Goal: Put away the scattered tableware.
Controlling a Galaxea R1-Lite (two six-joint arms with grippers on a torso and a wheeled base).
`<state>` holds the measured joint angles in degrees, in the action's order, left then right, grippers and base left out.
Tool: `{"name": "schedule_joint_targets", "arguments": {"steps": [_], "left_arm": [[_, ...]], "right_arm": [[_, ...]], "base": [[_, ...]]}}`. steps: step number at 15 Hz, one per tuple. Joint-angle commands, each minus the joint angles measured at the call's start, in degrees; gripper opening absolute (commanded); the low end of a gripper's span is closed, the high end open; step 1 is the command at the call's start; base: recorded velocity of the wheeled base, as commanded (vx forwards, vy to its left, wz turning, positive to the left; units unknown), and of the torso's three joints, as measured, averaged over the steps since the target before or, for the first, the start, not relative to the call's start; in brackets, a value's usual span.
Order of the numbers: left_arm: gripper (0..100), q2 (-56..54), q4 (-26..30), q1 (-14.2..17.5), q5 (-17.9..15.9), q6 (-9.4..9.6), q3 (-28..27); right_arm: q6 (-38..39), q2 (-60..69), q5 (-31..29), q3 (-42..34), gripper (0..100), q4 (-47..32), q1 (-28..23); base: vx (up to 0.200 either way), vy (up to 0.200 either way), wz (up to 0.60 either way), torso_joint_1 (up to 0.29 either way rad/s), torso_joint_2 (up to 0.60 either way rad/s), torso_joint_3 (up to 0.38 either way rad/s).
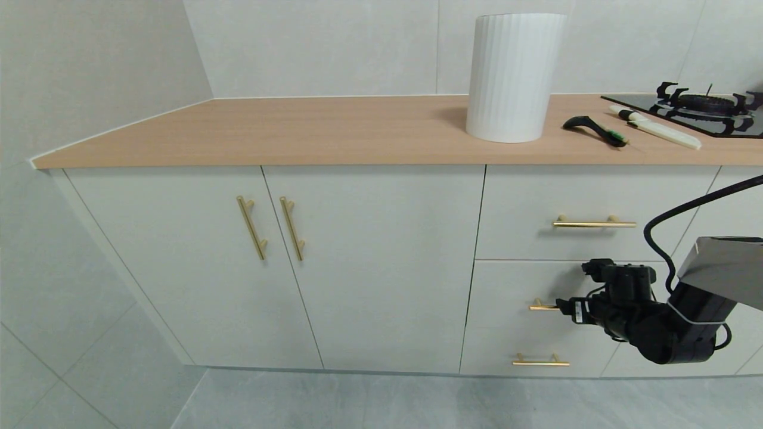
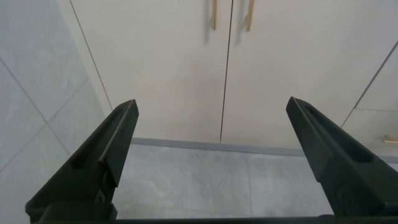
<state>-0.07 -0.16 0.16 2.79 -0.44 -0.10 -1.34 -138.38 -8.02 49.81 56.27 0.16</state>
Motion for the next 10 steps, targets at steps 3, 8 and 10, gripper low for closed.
{"name": "schedule_joint_targets", "arguments": {"steps": [3, 8, 10], "left_arm": [[100, 0.07, -0.02, 0.02, 0.02, 0.00, 0.01], [100, 0.07, -0.02, 0.02, 0.02, 0.00, 0.01], [100, 0.07, -0.02, 0.02, 0.02, 0.00, 0.01]], "right_arm": [[-0.33, 1.62, 0.29, -2.70, 100, -0.37, 0.02], [-0.94, 10.06, 2.31, -11.84, 100, -0.81, 0.19], [-1.03, 21.31, 5.30, -16.50, 100, -4.24, 0.46]], "base": [[0.000, 0.000, 0.00, 0.000, 0.00, 0.000], [0.000, 0.000, 0.00, 0.000, 0.00, 0.000], [0.000, 0.000, 0.00, 0.000, 0.00, 0.000]]}}
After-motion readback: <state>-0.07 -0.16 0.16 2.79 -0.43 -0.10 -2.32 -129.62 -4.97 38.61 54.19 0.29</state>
